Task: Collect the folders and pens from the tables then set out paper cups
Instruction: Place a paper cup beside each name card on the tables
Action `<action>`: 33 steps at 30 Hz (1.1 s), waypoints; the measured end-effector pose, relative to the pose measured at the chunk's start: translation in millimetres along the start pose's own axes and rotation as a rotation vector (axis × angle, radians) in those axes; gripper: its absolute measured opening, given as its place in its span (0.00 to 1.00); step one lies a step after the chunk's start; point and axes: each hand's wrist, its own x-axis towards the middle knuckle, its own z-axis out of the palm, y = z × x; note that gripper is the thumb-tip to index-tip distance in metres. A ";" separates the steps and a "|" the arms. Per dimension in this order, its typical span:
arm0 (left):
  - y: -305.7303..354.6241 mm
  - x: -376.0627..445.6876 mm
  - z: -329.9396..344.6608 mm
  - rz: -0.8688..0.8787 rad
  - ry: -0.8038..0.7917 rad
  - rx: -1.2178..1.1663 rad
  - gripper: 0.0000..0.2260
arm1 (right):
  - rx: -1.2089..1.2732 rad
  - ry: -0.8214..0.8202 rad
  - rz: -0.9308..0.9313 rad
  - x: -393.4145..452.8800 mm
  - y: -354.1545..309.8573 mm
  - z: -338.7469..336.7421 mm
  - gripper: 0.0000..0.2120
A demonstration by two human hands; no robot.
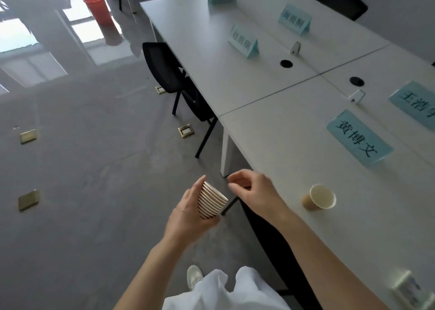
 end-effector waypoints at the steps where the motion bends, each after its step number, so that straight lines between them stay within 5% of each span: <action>1: -5.7 1.8 -6.6 0.007 -0.022 0.011 0.46 | 0.054 -0.071 -0.009 2.1 -10.6 10.2 0.09; 12: -75.7 55.7 -90.9 0.013 -0.105 0.004 0.47 | -0.023 -0.345 -0.033 80.4 -70.0 94.3 0.12; 22: -85.9 202.5 -145.4 -0.021 -0.058 -0.042 0.43 | 0.056 -0.239 -0.031 242.8 -96.4 82.8 0.08; 33: -81.0 367.1 -214.1 -0.093 0.196 -0.172 0.43 | 0.098 0.107 0.024 426.0 -146.3 33.3 0.07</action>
